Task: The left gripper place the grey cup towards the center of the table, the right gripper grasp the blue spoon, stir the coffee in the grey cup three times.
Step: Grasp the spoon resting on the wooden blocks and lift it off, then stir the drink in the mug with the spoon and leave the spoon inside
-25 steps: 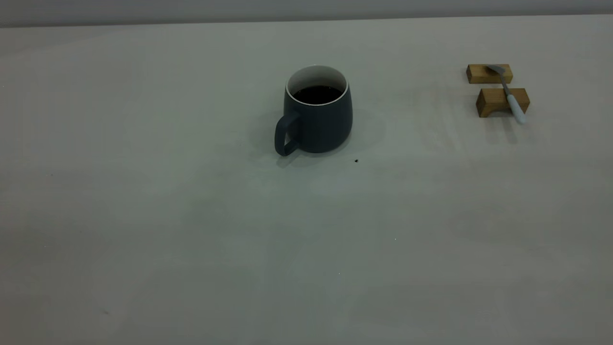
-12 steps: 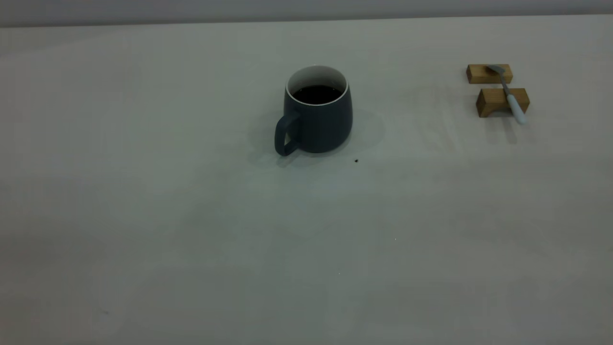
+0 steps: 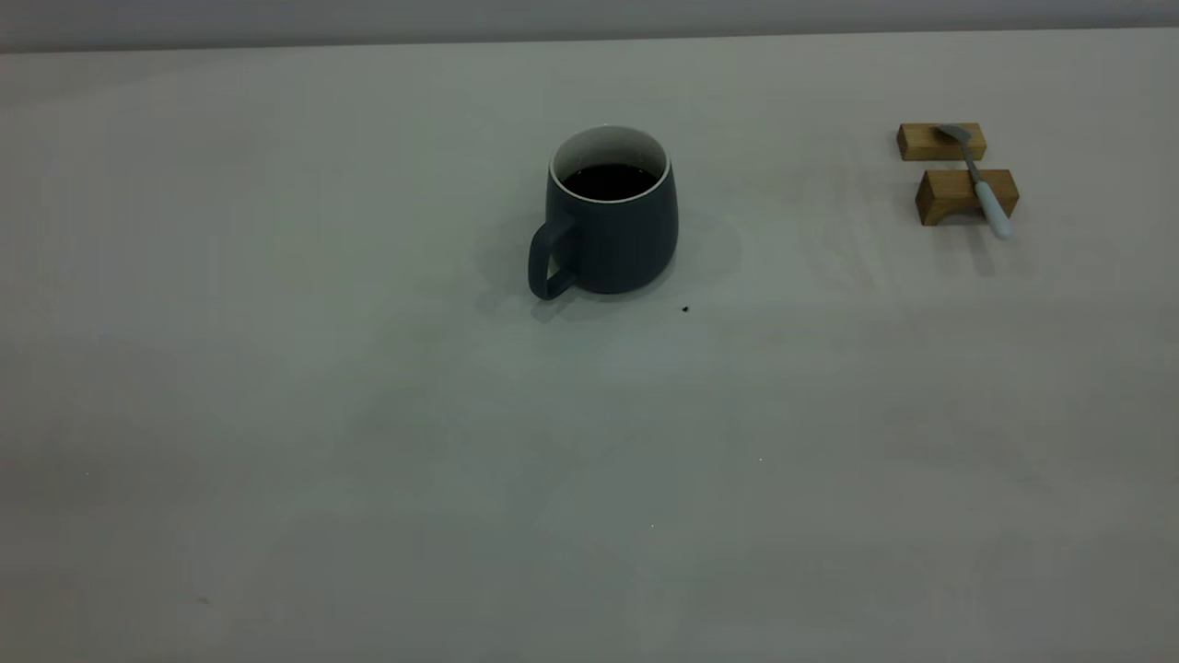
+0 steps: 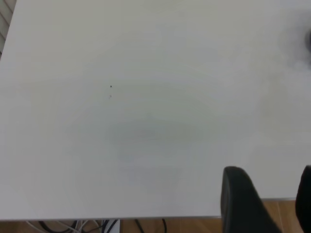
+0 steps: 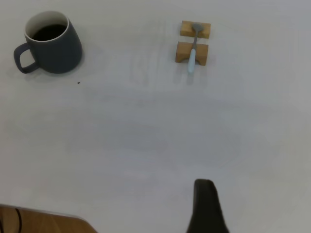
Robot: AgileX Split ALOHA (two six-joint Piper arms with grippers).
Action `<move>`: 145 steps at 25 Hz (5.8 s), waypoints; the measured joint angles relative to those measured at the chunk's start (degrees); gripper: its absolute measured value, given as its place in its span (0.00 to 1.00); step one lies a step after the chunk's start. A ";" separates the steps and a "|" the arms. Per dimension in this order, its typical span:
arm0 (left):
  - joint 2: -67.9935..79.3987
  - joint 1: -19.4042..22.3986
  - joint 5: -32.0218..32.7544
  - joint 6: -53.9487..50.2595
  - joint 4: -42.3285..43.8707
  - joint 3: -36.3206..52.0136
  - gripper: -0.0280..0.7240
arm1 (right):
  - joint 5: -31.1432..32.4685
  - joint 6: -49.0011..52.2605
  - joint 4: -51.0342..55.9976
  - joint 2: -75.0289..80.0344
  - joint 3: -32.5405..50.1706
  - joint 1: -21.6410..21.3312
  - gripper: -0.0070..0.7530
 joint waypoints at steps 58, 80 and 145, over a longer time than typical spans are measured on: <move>0.00 0.06 0.00 0.00 0.00 0.00 0.51 | -28.85 -1.82 0.06 114.98 -38.52 1.28 0.94; 0.00 0.06 0.00 0.00 0.00 0.00 0.51 | -25.47 -5.37 -1.78 137.12 -60.53 1.28 0.93; 0.00 0.06 0.00 0.00 -0.36 0.00 0.51 | 3.19 41.40 63.24 135.01 -79.61 12.26 0.20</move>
